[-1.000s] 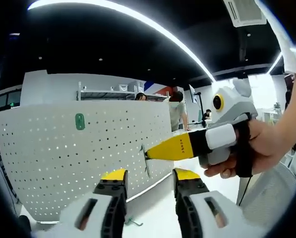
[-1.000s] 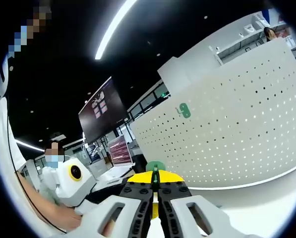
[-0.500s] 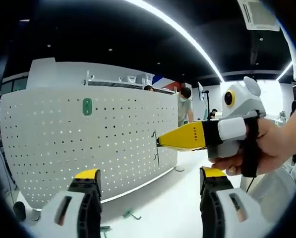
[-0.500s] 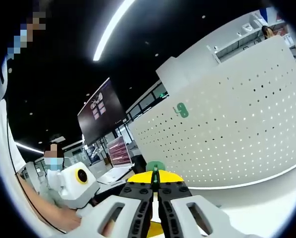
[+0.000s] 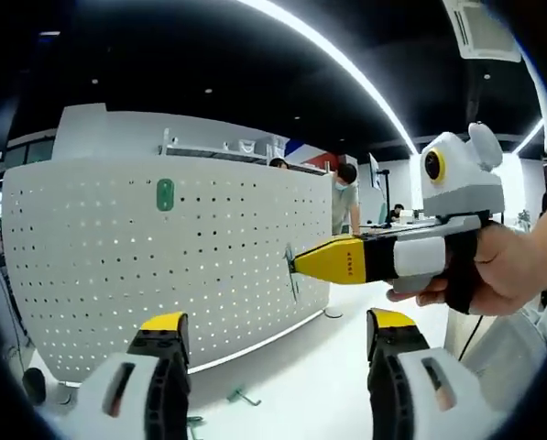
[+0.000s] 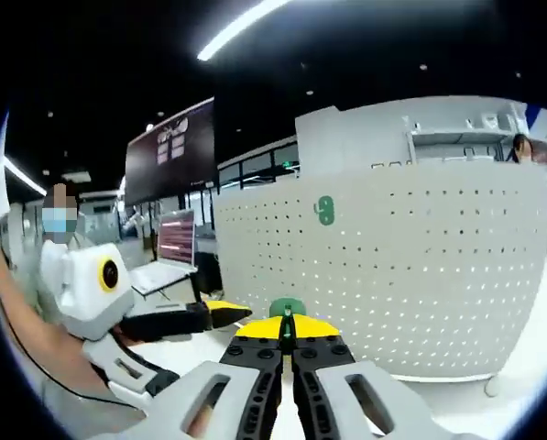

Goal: Insert the hook assembly into the mounting plate slot until the hook locks in place.

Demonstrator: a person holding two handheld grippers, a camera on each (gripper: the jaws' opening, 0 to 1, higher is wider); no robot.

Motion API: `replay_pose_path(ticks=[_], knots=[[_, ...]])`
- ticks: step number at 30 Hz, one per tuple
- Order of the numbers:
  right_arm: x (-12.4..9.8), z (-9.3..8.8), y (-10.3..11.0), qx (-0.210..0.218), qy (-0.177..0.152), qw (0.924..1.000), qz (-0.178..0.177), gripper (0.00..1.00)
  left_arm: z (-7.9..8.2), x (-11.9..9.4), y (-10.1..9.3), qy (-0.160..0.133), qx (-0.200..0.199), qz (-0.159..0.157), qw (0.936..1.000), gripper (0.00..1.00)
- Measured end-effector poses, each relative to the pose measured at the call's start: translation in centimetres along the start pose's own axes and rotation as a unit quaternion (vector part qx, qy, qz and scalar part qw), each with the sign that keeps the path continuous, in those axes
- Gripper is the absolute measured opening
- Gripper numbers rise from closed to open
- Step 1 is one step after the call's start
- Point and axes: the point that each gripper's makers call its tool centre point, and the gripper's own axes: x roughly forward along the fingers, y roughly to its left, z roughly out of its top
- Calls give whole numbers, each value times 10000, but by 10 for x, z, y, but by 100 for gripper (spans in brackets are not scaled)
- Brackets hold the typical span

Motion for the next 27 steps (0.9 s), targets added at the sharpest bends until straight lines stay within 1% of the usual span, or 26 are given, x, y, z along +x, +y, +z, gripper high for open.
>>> replay_pose_path(ticks=[4,7,14,20,22,24,27], knots=[[2,-1,-5,55,27,9999,-80,0,1,0,1,-16,-21,17,10000,81],[4,3,-10,141,-32,9998,-154,0,1,-2,4,-30,-33,47,10000,81],[13,16,-11,214,-154,9995,-178,0,0,-7,12,-59,-66,157,9998,80],[27,31,-20,267,-287,9989,-246,0,-1,-12,21,-55,-138,296,9995,81],[32,38,-26,329,-354,9984,-308,0,0,-13,24,-73,-175,324,9993,81],[37,44,-34,351,-407,9978,-387,0,1,-14,24,-87,-113,337,9993,80],[45,54,-46,396,-501,9965,-535,0,-1,-20,28,-76,-133,392,9991,80]])
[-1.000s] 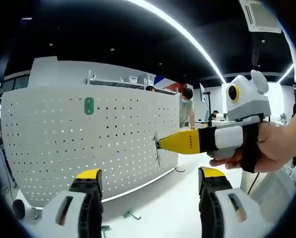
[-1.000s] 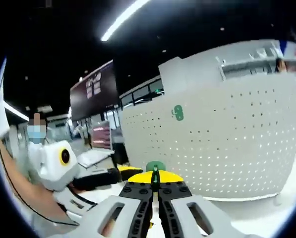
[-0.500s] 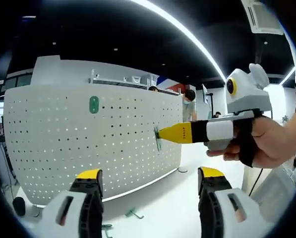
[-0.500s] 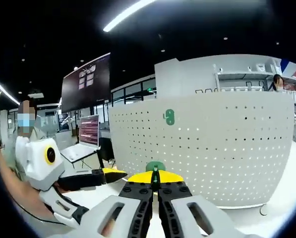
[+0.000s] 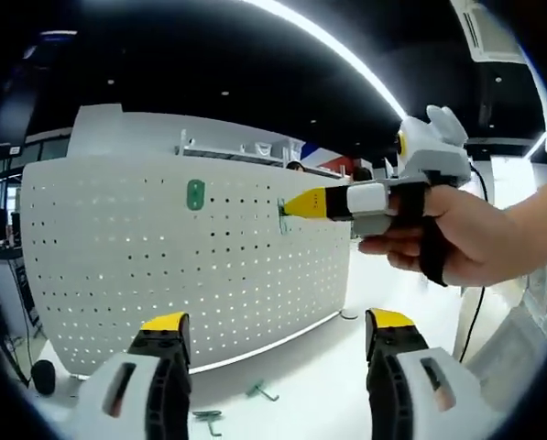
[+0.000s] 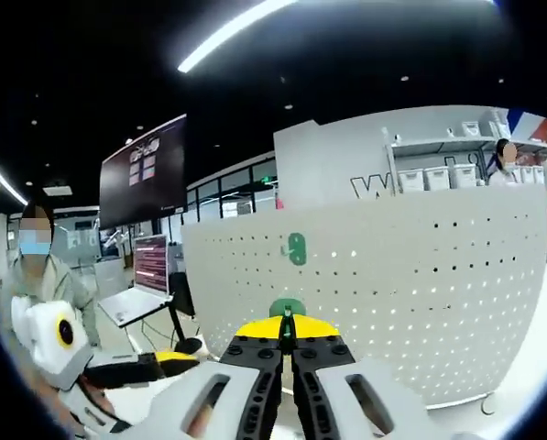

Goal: Insert the hook assembly into the mounting plate slot until the hook locks in place.

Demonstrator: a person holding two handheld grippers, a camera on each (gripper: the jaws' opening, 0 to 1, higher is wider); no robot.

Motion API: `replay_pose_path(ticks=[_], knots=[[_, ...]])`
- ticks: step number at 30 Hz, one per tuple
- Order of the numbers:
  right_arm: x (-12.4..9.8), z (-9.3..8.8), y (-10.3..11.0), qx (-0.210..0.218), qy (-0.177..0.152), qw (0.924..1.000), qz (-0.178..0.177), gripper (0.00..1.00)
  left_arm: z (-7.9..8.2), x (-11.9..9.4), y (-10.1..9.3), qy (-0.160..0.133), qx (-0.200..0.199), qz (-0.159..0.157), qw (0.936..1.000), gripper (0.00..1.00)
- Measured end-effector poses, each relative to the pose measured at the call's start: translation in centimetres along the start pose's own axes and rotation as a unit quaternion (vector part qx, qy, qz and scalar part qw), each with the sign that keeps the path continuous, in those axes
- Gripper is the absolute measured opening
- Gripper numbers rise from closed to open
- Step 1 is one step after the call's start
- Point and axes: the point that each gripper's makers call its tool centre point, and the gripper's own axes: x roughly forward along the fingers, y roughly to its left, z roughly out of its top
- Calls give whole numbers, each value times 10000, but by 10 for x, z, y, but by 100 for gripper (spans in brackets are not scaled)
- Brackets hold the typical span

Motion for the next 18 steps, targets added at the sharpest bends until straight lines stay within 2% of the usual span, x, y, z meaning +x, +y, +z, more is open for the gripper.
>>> replay_pose_path(ticks=[7,18], knots=[[19,17,-10,35,-173,9997,-162,0,-3,-9,14,-10,-87,171,9998,80],[37,25,-26,153,-292,9988,-375,0,-6,-16,22,41,-99,302,9995,80]])
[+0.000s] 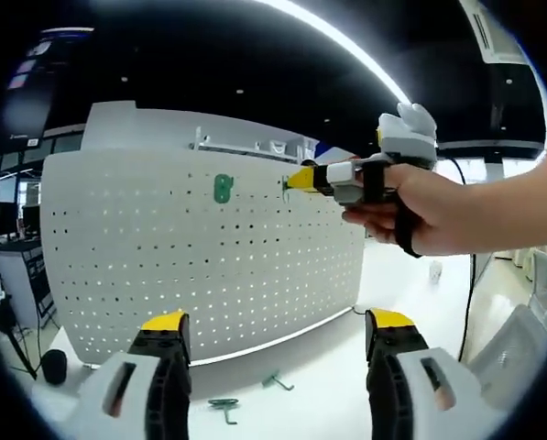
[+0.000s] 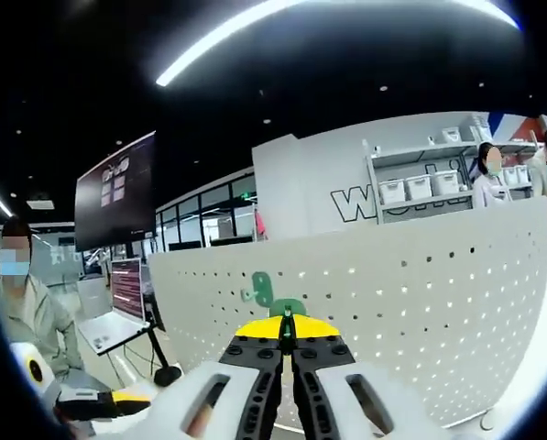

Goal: Insert the hook assembly into the mounting plate slot until the hook locks in place.

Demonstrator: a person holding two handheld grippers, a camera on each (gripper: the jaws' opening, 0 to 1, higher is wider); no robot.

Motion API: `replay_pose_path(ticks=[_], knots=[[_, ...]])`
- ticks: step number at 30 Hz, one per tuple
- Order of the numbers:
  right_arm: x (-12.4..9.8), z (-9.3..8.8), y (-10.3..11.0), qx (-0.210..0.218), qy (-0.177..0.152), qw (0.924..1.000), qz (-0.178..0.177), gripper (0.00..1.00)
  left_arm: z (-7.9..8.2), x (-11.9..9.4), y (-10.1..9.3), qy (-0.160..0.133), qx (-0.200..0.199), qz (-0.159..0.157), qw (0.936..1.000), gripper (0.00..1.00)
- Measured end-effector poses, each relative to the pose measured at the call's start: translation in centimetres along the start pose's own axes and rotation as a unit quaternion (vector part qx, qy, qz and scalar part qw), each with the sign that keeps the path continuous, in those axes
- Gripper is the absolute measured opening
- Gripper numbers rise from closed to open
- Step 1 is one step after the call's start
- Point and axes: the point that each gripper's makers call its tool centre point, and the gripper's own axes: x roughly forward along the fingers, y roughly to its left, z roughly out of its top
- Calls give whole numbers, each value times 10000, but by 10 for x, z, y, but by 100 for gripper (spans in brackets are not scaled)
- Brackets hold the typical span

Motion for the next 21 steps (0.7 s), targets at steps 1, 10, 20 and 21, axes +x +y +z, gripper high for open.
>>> replay_pose_path(ticks=[1,10,20,21], knots=[[3,1,0,11,-8,10000,-8,0,0,0,1,-6,-2,8,10000,80],[21,7,-6,-70,-61,9999,-123,0,-1,-5,7,12,-19,90,10000,80],[39,11,-7,-171,-70,9997,-187,0,-3,-6,10,22,-88,104,9999,79],[41,12,-8,-157,-75,9997,-183,0,-3,-6,10,19,-96,106,9999,79]])
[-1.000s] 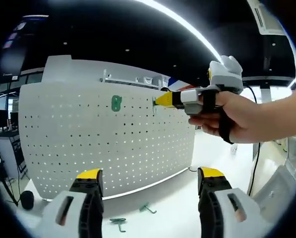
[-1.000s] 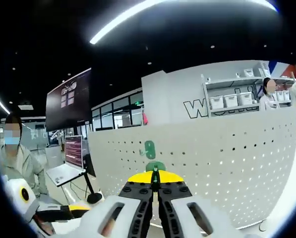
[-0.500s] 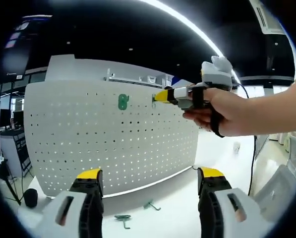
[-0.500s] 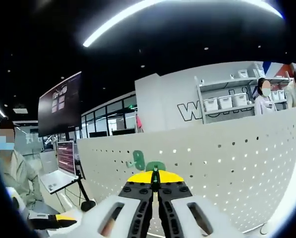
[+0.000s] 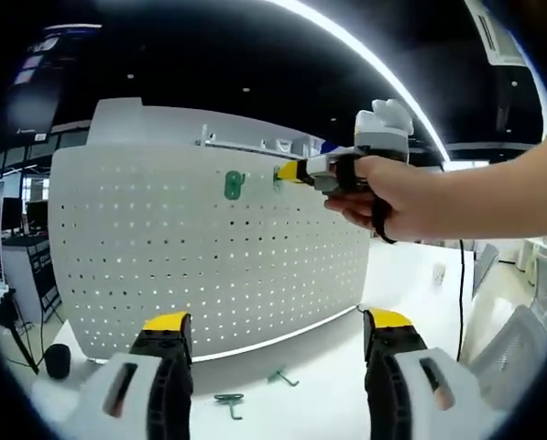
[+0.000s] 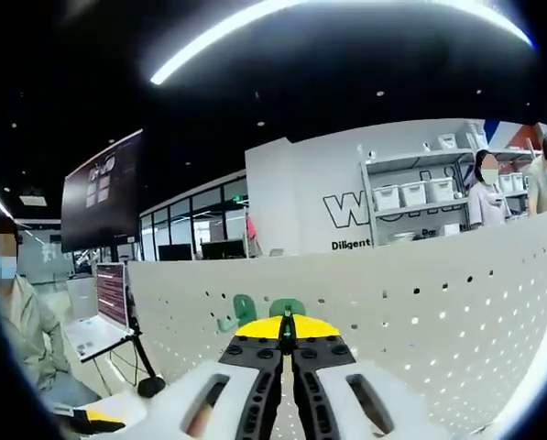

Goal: Insert the hook assembly into the mounting plate slot until the hook locks in place.

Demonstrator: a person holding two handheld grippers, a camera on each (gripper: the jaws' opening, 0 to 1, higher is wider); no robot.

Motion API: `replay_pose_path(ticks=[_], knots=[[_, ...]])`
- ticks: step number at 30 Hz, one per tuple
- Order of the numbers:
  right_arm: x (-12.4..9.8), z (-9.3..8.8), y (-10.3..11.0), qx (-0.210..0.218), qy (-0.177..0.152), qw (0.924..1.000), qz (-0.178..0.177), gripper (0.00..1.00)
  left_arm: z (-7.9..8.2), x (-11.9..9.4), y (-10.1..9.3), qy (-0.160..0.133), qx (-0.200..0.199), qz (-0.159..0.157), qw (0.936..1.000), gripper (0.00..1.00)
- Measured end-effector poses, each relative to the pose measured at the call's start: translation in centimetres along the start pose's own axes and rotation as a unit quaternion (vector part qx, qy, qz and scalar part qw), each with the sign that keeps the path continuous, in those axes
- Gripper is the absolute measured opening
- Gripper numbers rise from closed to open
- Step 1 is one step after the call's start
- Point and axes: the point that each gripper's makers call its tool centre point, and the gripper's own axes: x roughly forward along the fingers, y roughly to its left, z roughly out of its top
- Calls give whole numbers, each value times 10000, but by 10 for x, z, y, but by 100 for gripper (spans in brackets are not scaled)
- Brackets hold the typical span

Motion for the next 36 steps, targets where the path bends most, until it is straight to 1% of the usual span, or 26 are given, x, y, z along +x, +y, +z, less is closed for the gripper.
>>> replay_pose_path(ticks=[7,8,13,20,21,23,25,27,29,30,33,36], knots=[[10,2,-3,-49,-8,10000,-33,0,-2,-2,3,15,-44,36,10000,79],[12,2,-5,3,-26,10000,-50,0,-3,-2,4,25,-45,49,10000,79],[17,-1,-3,1,8,10000,-47,0,-5,-3,8,44,-97,88,9999,79],[21,-3,-3,37,11,10000,-64,0,-7,-4,10,84,-110,115,9998,78],[22,-3,-4,100,3,9999,-54,0,-7,-5,11,86,-107,119,9998,78],[22,-4,-4,16,13,10000,-64,0,-8,-5,11,99,-129,113,9998,78],[23,-5,-3,44,21,10000,-67,0,-9,-5,12,105,-136,123,9998,78],[22,-6,-2,-16,43,9999,-108,0,-9,-6,12,101,-159,127,9997,78],[21,-7,-1,-51,34,9998,-177,0,-10,-6,12,102,-171,124,9997,77],[22,-7,0,-178,53,9995,-258,0,-10,-6,11,99,-180,117,9997,77],[24,-7,0,-314,35,9982,-513,0,-11,-7,10,110,-189,98,9997,77],[26,-8,0,-280,36,9967,-759,0,-10,-9,10,119,-205,80,9997,76]])
